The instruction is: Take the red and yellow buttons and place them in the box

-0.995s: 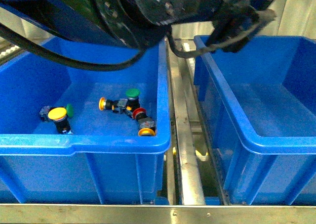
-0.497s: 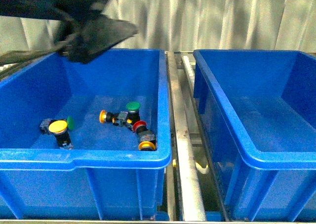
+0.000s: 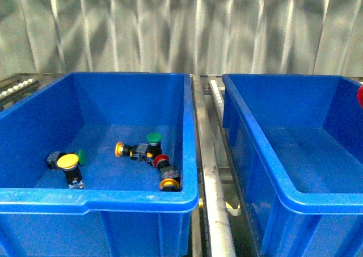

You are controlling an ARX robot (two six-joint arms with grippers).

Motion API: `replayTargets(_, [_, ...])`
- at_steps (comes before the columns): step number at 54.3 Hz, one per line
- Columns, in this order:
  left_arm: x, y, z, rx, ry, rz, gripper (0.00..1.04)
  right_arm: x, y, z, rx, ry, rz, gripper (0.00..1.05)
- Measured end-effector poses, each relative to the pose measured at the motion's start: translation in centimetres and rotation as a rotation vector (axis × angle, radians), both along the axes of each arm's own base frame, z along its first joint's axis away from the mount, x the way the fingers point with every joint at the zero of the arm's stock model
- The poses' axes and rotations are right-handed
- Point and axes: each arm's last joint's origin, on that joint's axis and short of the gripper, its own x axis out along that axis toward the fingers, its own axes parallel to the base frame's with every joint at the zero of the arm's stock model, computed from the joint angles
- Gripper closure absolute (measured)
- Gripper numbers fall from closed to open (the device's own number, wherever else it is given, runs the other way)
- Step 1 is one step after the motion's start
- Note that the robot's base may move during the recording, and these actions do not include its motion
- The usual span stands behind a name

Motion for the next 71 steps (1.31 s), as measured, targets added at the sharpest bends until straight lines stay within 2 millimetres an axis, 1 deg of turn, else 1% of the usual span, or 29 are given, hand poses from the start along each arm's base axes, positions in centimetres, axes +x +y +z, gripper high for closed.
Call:
replayTargets(6, [-2.8,1.0,-2.2,0.004,0.037,0.061,0.08,0.2,0.3,0.2,-0.032,0.005,0.001,0.78])
replayTargets(10, [-4.0,1.3,-3.7,0.004,0.063,0.095,0.08,0.3,0.3,0.1,-0.051,0.015,-0.012,0.78])
replayTargets(12, [-4.1,1.4,-4.3,0.039,0.041,0.175,0.11,0.3,0.3,0.2,-0.058,0.017,-0.011,0.78])
replayTargets(17, [-4.2,1.4,-7.2,0.266,-0.062,0.462,0.29,0.5,0.6,0.2,-0.082,0.027,-0.004,0.78])
replayTargets(19, [-4.2,1.5,-8.4,0.349,-0.072,0.548,0.37,0.5,0.6,0.3,-0.090,0.029,-0.008,0.78])
replayTargets(22, [-4.1,1.7,-9.4,0.416,-0.076,0.596,0.45,0.5,0.6,0.3,-0.105,0.034,-0.011,0.78])
replayTargets(30, [-4.1,1.6,-11.9,0.501,-0.099,0.600,0.73,0.6,0.7,0.5,-0.133,0.037,-0.014,0.78])
replayTargets(31, [-4.1,1.6,-12.1,0.503,-0.099,0.600,0.75,0.6,0.7,0.5,-0.135,0.038,-0.015,0.78])
replayTargets(34, [-4.1,1.6,-12.7,0.513,-0.099,0.599,0.86,0.6,0.7,0.6,-0.147,0.040,-0.018,0.78])
replayTargets(39, [-4.1,1.6,-13.0,0.519,-0.098,0.598,1.03,0.6,0.8,0.6,-0.167,0.044,-0.021,0.78])
replayTargets(44, [-4.2,1.6,-13.2,0.520,-0.112,0.602,1.02,0.6,1.1,0.7,-0.185,0.047,-0.014,0.78])
replayTargets(46, [-4.1,1.6,-13.6,0.521,-0.108,0.600,1.02,0.6,1.2,0.7,-0.194,0.049,-0.013,0.78])
replayTargets(63, [-4.2,1.6,-13.6,0.522,-0.116,0.602,1.02,0.6,1.6,0.7,-0.228,0.057,-0.021,0.78])
replayTargets(64, [-4.2,1.6,-13.6,0.522,-0.116,0.602,1.00,0.6,1.6,0.7,-0.229,0.057,-0.022,0.78])
replayTargets(66, [-4.2,1.6,-13.6,0.522,-0.116,0.602,0.92,0.6,1.7,0.7,-0.238,0.060,-0.026,0.78])
replayTargets(68, [-4.2,1.6,-13.6,0.522,-0.116,0.602,0.87,0.6,1.7,0.8,-0.246,0.061,-0.027,0.78])
replayTargets(71, [-4.2,1.6,-13.6,0.522,-0.116,0.602,0.77,0.6,1.8,0.8,-0.251,0.062,-0.026,0.78])
